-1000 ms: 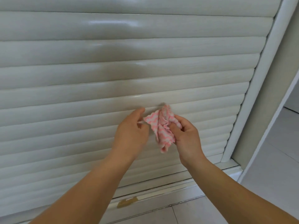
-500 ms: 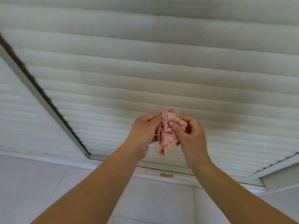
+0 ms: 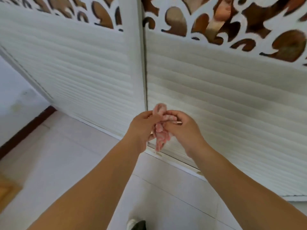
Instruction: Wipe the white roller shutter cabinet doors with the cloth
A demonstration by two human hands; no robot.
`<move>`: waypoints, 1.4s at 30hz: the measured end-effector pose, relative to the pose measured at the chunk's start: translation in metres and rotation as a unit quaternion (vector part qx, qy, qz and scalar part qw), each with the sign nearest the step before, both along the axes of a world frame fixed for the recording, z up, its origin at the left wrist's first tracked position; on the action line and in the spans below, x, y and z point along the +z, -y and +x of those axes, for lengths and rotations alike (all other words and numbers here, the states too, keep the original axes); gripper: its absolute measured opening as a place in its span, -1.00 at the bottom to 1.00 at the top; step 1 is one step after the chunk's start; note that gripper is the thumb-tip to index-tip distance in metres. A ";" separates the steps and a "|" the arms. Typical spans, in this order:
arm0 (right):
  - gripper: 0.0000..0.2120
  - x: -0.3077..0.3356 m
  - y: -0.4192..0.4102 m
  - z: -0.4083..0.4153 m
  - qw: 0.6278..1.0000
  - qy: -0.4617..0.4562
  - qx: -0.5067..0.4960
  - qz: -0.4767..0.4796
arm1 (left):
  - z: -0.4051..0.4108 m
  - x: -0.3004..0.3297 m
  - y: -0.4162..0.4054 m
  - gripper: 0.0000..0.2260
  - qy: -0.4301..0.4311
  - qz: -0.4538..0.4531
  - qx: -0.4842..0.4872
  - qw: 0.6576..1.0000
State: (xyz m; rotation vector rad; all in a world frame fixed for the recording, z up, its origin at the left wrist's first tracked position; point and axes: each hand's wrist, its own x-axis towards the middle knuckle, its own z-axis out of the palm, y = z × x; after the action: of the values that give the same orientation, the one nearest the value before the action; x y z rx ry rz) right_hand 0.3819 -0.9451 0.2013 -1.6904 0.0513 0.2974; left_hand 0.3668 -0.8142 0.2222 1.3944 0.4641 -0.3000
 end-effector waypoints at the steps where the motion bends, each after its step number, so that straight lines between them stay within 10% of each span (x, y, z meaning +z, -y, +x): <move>1: -0.72 0.017 -0.021 0.000 1.000 -0.011 0.027 -0.006 | -0.005 0.013 -0.022 -0.85 -0.005 0.001 0.021 1.000; 16: -0.86 0.112 -0.265 -0.081 0.961 0.023 0.276 0.007 | -0.149 0.102 -0.229 -0.79 0.014 0.009 0.371 0.928; 42: -0.79 0.033 -0.845 -0.185 0.876 -0.039 0.458 -0.147 | -0.299 -0.006 -0.793 -0.69 -0.134 -0.001 0.636 0.760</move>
State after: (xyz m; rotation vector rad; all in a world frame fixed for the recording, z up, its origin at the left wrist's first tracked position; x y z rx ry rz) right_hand 0.1972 -0.1003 0.2348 -1.9062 -0.6987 1.1125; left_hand 0.0681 -0.0216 0.2157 0.7562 1.5221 0.6371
